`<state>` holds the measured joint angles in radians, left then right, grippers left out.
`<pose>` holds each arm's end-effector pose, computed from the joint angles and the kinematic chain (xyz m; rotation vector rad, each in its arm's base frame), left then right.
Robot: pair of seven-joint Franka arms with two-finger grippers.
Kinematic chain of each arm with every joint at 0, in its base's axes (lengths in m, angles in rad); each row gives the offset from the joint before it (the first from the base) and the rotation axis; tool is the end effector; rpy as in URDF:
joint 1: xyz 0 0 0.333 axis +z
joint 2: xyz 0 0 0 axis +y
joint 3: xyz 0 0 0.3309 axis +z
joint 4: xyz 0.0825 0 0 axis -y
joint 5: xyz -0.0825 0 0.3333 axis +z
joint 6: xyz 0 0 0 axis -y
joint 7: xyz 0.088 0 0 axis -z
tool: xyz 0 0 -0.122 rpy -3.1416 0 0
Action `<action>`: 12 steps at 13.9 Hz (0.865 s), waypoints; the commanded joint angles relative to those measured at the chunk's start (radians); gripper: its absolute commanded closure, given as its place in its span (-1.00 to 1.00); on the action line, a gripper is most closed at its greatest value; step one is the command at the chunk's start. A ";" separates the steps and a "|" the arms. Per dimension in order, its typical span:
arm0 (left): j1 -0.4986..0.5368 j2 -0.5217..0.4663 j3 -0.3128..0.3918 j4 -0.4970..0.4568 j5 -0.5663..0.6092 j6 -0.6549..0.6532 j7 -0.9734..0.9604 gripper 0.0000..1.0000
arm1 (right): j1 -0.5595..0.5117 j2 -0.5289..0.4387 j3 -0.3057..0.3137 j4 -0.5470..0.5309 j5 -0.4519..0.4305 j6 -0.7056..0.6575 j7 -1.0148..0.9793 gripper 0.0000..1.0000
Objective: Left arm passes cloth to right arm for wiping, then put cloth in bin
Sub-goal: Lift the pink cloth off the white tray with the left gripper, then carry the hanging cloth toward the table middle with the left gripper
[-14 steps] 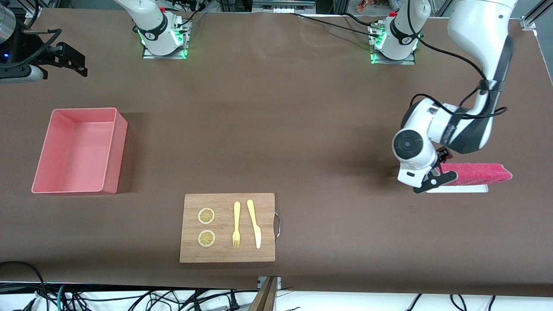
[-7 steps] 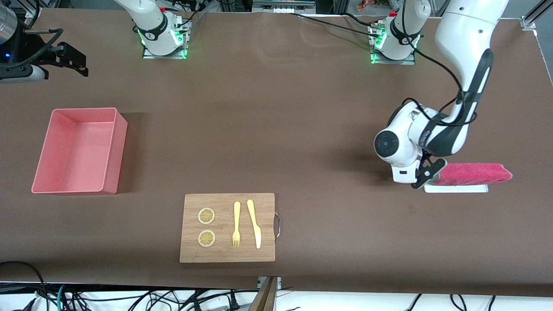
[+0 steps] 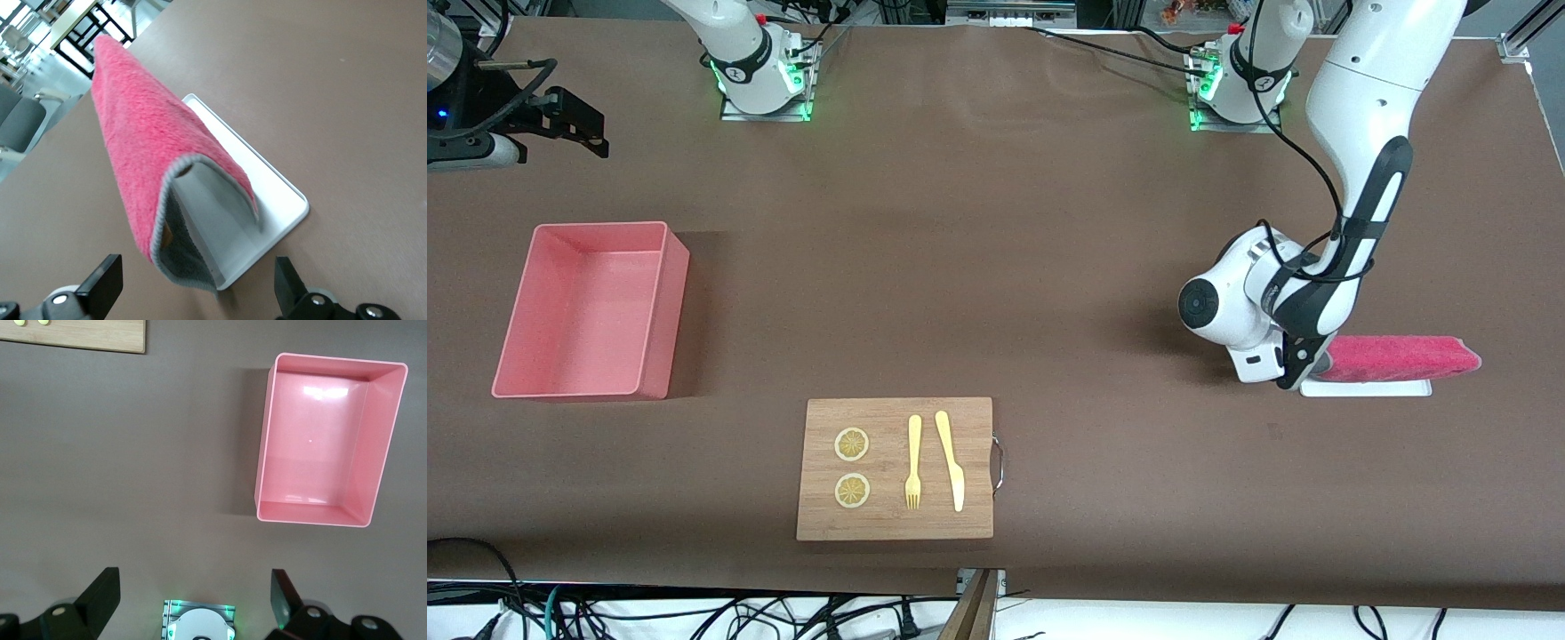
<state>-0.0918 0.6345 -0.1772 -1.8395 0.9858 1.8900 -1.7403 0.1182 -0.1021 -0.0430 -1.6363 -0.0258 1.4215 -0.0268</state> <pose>0.5703 -0.0737 0.2113 -2.0974 -0.9778 -0.3999 0.4512 0.0293 0.6341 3.1087 0.1557 -0.1749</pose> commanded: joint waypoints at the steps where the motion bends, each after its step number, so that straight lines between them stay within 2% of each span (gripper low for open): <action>1: -0.011 0.037 0.002 0.006 0.079 -0.076 -0.102 -1.00 | 0.003 0.001 0.003 0.018 0.003 -0.019 0.019 -1.00; 2: -0.009 0.037 0.002 0.008 0.086 -0.086 -0.105 -0.97 | 0.003 0.001 0.003 0.018 0.003 -0.019 0.021 -1.00; 3: -0.006 0.037 0.002 0.008 0.088 -0.086 -0.105 -0.79 | 0.003 0.001 0.003 0.018 0.003 -0.019 0.019 -1.00; 5: -0.012 0.036 -0.001 0.012 0.085 -0.091 -0.100 -0.28 | 0.003 -0.001 0.003 0.018 0.003 -0.019 0.019 -1.00; 6: -0.017 0.037 -0.001 0.014 0.080 -0.092 -0.096 0.06 | 0.003 -0.001 0.003 0.018 0.003 -0.019 0.019 -1.00; 10: -0.019 0.048 -0.002 0.017 0.071 -0.092 -0.091 0.94 | 0.003 0.001 0.003 0.018 0.003 -0.019 0.019 -1.00; 12: -0.019 0.054 -0.004 0.028 0.068 -0.092 -0.093 1.00 | 0.003 0.001 0.003 0.018 0.004 -0.021 0.021 -1.00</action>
<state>-0.0989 0.6739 -0.1821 -1.8378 1.0467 1.8218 -1.8235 0.1183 -0.1021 -0.0429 -1.6363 -0.0258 1.4214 -0.0263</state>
